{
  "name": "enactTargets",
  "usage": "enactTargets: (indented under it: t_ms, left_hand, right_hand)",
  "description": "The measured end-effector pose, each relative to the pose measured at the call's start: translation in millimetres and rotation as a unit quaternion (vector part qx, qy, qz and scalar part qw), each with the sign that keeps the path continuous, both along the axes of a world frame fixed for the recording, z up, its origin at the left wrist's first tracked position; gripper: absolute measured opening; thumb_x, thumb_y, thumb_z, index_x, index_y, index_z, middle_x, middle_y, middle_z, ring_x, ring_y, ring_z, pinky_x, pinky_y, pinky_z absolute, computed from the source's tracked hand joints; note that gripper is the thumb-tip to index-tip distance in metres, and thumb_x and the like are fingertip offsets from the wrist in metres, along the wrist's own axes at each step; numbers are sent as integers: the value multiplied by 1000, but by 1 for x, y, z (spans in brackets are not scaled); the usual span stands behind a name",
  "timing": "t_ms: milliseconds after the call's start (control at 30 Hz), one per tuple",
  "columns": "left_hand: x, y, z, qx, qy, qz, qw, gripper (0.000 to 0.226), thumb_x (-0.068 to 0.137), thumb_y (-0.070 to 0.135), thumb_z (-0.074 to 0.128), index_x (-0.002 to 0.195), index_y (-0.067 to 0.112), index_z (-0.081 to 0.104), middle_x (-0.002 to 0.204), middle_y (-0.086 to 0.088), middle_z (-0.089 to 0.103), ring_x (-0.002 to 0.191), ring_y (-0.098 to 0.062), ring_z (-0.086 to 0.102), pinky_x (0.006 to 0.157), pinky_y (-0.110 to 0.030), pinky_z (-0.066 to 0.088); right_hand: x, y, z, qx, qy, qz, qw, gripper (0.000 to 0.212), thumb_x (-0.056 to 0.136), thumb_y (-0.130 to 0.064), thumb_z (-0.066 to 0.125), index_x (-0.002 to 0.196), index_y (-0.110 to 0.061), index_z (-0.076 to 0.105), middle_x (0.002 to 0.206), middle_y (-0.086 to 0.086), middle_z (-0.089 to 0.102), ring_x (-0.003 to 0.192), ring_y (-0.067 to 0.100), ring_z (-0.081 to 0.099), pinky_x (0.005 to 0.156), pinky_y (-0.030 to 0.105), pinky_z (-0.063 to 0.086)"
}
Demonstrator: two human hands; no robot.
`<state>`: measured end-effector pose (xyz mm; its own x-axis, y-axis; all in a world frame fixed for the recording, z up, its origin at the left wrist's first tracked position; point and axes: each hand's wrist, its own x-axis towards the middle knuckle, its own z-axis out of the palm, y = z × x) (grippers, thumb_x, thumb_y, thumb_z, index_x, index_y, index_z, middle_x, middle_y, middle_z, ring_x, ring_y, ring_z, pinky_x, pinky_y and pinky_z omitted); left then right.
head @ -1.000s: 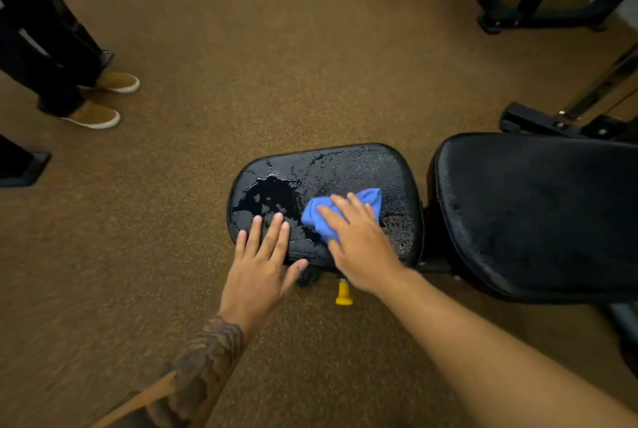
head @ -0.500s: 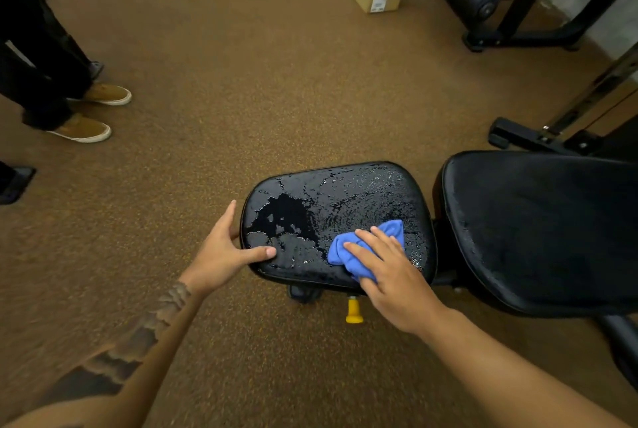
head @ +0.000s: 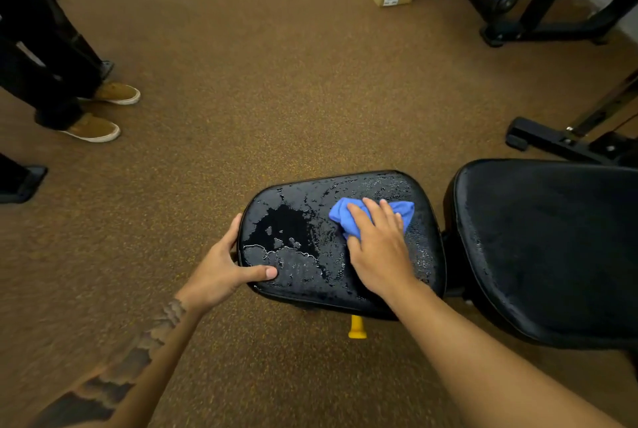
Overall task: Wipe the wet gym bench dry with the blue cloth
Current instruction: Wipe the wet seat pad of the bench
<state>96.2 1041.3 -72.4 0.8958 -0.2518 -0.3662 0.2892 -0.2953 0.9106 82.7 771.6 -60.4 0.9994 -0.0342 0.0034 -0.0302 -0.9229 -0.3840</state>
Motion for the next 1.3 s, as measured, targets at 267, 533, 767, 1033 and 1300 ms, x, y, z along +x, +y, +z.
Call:
enactTargets:
  t_ms: [267,533,767,1033,1300]
  left_hand:
    - [-3,-6,-12,-41,-9,43,998,114,62,-4,84,152,24,19,126,14,59,103,12,59,78,-5,45]
    - [-2,-2,-14,-68,-3,22,997,119,60,7,89,153,29,16,128,21,55,112,8,56,88,-11,47]
    - [-1,0,-18,-69,-10,23,997,118,57,11,92,151,29,23,131,11,60,120,-6,56,99,-24,46]
    - [1,2,-18,-65,11,19,998,132,49,29,95,152,34,14,136,11,55,120,-2,55,94,-16,47]
    - [0,-1,-19,-40,-12,23,999,124,54,22,94,152,28,19,133,14,56,115,9,54,85,-6,44]
  right_hand:
    - [-52,47,1,9,12,152,988,55,87,-27,43,142,-19,40,151,5,34,143,29,20,117,50,13]
    - [-39,-34,0,5,1,-59,998,50,86,-28,44,136,-19,49,146,8,42,138,33,30,113,50,22]
    - [11,54,-4,-4,-6,57,998,55,88,-25,41,143,-17,41,151,9,33,142,32,20,117,47,8]
    - [-87,-41,8,3,30,94,995,56,85,-33,39,139,-21,47,149,2,38,141,24,27,115,47,20]
    - [5,13,-4,-9,-7,15,1000,54,84,-25,42,136,-15,50,145,13,42,137,37,30,114,49,16]
